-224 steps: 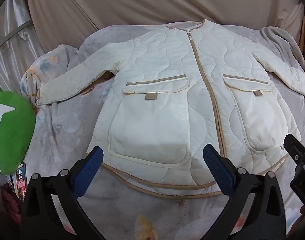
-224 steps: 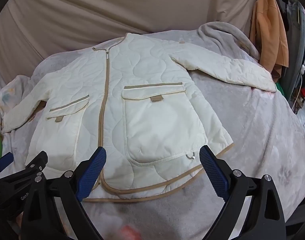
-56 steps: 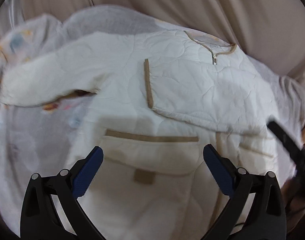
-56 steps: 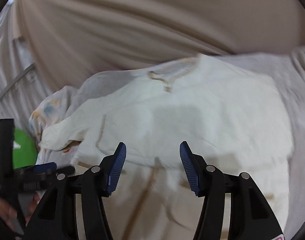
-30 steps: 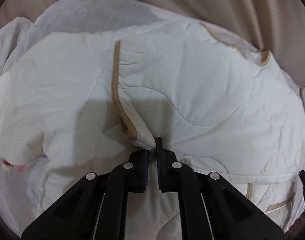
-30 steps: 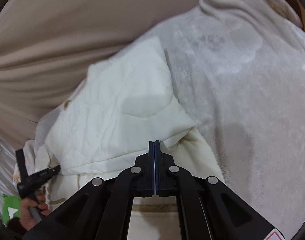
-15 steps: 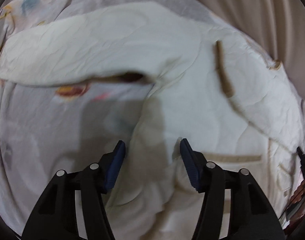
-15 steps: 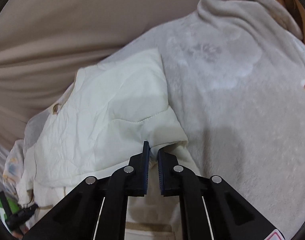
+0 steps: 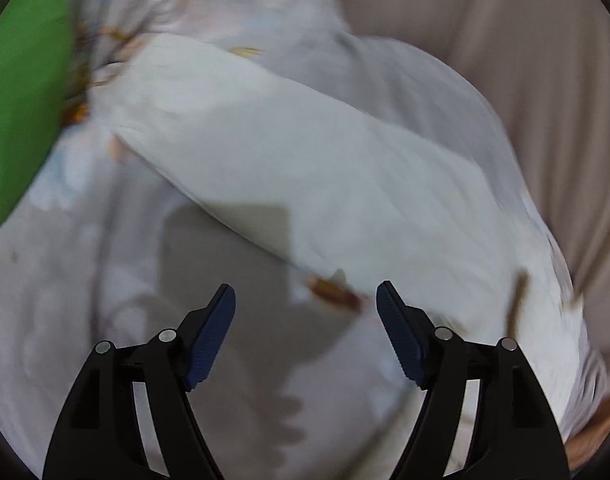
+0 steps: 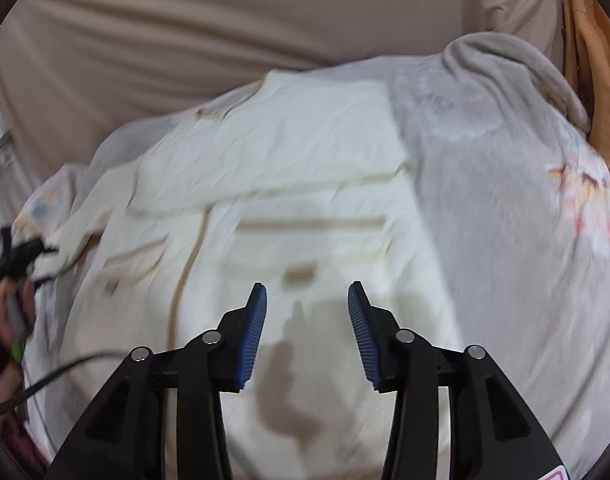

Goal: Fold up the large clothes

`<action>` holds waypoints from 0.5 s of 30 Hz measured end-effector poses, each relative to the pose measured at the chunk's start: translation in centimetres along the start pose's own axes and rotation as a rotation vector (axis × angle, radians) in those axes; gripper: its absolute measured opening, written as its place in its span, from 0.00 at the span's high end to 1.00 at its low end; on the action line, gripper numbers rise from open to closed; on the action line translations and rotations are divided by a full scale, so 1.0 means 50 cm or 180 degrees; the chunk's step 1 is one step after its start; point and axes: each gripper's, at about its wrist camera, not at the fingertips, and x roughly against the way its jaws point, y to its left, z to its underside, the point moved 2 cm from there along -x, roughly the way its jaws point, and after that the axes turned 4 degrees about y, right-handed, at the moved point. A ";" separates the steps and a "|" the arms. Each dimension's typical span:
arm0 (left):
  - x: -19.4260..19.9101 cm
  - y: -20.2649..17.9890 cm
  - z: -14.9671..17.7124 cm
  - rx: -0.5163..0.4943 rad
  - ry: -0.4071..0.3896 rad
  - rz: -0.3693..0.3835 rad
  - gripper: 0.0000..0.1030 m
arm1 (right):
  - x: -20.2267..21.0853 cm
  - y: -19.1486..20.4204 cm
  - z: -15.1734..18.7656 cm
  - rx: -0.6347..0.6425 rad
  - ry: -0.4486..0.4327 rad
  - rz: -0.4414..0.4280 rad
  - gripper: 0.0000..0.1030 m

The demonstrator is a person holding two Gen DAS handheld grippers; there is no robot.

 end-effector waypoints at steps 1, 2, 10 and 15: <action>-0.010 0.034 -0.031 0.0167 -0.0037 -0.0085 0.31 | 0.003 0.023 0.032 0.0019 0.0087 -0.0040 0.56; -0.021 0.064 -0.059 0.0330 -0.0077 -0.0141 0.31 | 0.002 0.047 0.064 0.0024 0.0183 -0.0073 0.56; -0.048 0.138 -0.200 0.0425 -0.0195 -0.0184 0.93 | -0.039 0.175 0.131 0.0214 0.0539 -0.0206 0.56; 0.095 -0.135 -0.244 -0.0570 -0.0737 0.0185 0.95 | -0.039 0.198 0.115 0.0127 0.0433 -0.0269 0.56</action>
